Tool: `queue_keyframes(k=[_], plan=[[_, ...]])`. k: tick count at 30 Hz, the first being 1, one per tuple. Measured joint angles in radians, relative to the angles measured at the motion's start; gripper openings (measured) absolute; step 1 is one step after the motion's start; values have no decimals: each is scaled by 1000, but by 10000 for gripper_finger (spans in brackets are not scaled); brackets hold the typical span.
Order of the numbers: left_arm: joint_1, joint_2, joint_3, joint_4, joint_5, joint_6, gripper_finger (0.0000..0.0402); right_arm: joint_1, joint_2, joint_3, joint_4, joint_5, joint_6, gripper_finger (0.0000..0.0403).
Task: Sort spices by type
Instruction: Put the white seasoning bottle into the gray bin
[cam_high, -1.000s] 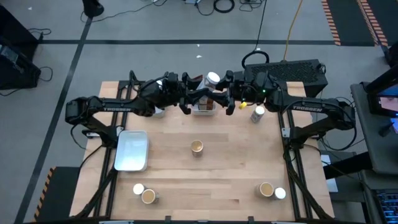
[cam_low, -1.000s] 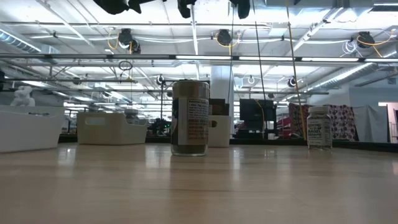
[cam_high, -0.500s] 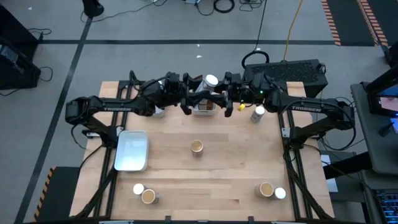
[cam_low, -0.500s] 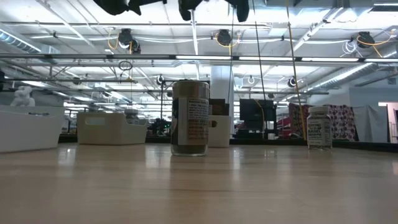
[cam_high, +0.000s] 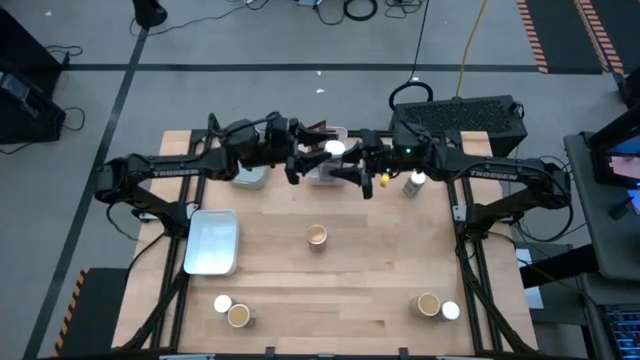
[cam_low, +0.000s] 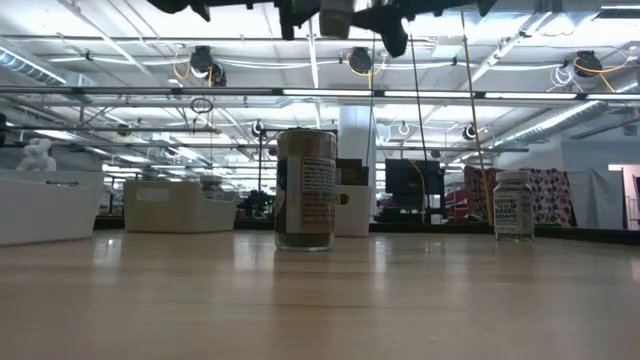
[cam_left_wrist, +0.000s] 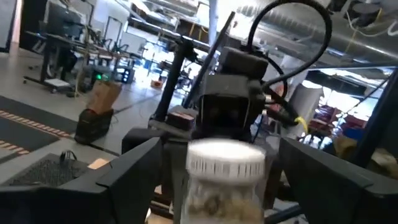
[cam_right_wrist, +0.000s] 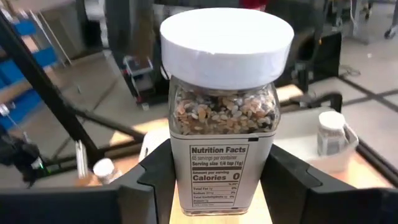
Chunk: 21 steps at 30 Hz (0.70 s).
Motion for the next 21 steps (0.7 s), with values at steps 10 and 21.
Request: queue_keyframes(k=[10, 21], plan=[[15, 3, 0, -103, 96, -1, 328, 0, 0, 0, -81, -47, -12, 167], [10, 19, 0, -124, 129, -2, 328, 21, 0, 0, -132, -47, -16, 168]])
